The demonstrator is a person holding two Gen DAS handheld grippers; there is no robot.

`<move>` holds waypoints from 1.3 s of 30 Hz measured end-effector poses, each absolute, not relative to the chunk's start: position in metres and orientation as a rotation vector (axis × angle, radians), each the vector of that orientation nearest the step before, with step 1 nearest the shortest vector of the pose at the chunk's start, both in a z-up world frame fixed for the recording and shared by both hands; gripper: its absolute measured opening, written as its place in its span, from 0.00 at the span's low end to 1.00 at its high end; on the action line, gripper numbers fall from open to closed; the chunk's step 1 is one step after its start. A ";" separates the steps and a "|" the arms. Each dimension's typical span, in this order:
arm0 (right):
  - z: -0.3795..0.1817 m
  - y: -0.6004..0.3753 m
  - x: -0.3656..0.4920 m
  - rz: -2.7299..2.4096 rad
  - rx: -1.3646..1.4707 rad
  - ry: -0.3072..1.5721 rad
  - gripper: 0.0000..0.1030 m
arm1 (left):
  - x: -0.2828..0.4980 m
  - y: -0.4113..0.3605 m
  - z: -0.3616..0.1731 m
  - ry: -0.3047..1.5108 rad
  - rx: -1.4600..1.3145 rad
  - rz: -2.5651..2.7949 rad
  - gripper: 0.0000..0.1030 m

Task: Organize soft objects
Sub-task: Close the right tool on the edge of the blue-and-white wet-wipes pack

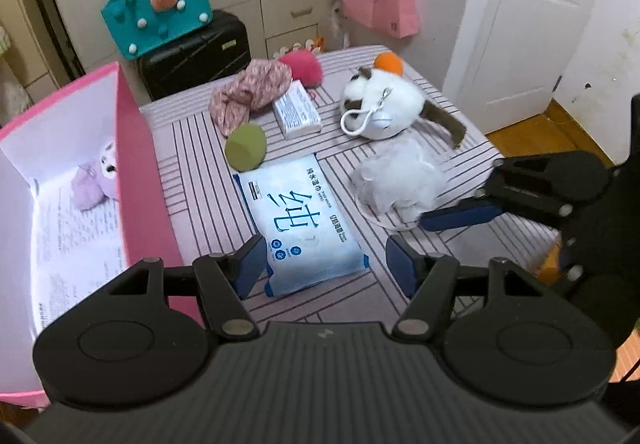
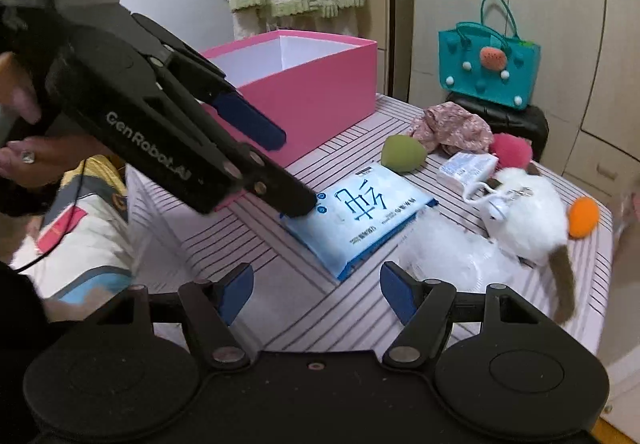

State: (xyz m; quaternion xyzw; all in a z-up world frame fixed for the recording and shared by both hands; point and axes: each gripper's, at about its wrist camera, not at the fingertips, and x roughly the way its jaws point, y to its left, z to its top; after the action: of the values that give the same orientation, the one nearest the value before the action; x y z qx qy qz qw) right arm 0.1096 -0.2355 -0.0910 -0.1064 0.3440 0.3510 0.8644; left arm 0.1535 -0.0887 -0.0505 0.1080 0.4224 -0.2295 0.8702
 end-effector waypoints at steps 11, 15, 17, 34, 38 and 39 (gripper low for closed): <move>-0.132 -0.209 0.132 0.621 -0.274 0.673 0.72 | 0.179 -0.086 -0.082 0.859 0.150 -0.438 0.60; -0.133 -0.213 0.137 0.620 -0.212 0.677 0.72 | 0.189 -0.088 -0.094 0.893 0.139 -0.416 0.57; -0.131 -0.212 0.134 0.624 -0.224 0.651 0.71 | 0.191 -0.091 -0.100 0.879 0.166 -0.373 0.57; -0.140 -0.198 0.123 0.564 -0.190 0.613 0.67 | 0.200 -0.075 -0.123 0.939 0.021 -0.373 0.51; -0.142 -0.201 0.129 0.526 -0.123 0.638 0.68 | 0.200 -0.072 -0.124 0.937 -0.012 -0.355 0.51; -0.143 -0.198 0.130 0.520 -0.135 0.634 0.70 | 0.200 -0.072 -0.124 0.934 -0.015 -0.352 0.51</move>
State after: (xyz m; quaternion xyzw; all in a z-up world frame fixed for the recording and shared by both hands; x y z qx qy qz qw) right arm 0.1297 -0.1981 -0.1429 -0.0658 0.3080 0.2524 0.9149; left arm 0.2000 -0.0721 -0.1239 -0.0074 0.4478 -0.1686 0.8781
